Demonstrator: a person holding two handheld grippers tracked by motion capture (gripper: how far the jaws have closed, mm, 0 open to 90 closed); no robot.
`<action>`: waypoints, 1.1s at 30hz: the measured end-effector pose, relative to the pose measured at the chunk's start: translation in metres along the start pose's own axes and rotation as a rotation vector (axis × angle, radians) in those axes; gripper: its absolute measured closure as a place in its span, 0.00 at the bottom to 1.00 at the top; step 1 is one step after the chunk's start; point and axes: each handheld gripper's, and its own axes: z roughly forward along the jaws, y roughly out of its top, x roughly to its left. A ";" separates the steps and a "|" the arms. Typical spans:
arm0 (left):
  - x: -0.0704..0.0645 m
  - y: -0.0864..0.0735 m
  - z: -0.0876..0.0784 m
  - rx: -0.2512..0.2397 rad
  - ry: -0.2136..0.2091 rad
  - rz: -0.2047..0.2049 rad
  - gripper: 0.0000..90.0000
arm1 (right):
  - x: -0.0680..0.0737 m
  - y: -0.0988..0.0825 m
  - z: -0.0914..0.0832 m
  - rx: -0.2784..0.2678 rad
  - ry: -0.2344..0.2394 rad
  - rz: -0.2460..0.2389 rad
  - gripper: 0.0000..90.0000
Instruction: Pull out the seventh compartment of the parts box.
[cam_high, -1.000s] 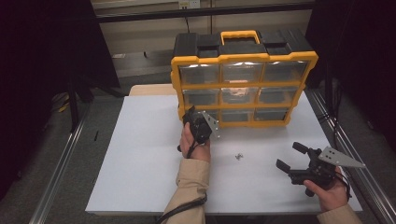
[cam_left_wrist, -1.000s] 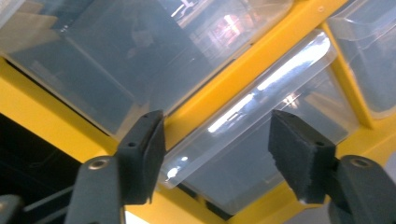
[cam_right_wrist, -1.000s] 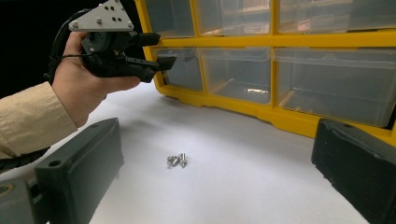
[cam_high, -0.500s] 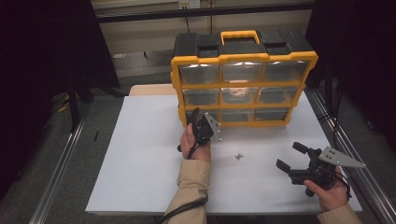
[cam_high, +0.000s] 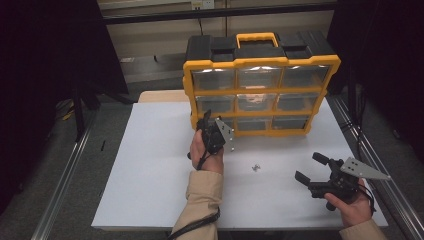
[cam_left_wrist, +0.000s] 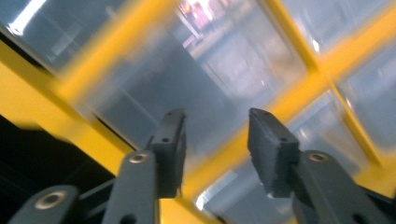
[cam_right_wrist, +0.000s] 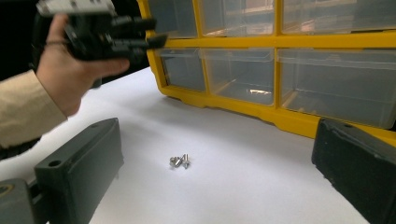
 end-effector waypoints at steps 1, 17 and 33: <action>-0.002 -0.003 0.001 0.009 -0.003 0.010 0.61 | 0.000 0.000 0.000 0.000 0.003 -0.004 0.02; -0.026 -0.011 0.016 0.082 -0.016 0.048 0.51 | -0.001 0.000 0.000 -0.001 0.007 -0.007 0.02; -0.031 -0.009 0.016 0.105 0.056 0.074 0.61 | -0.001 0.000 0.001 0.005 0.004 -0.007 0.02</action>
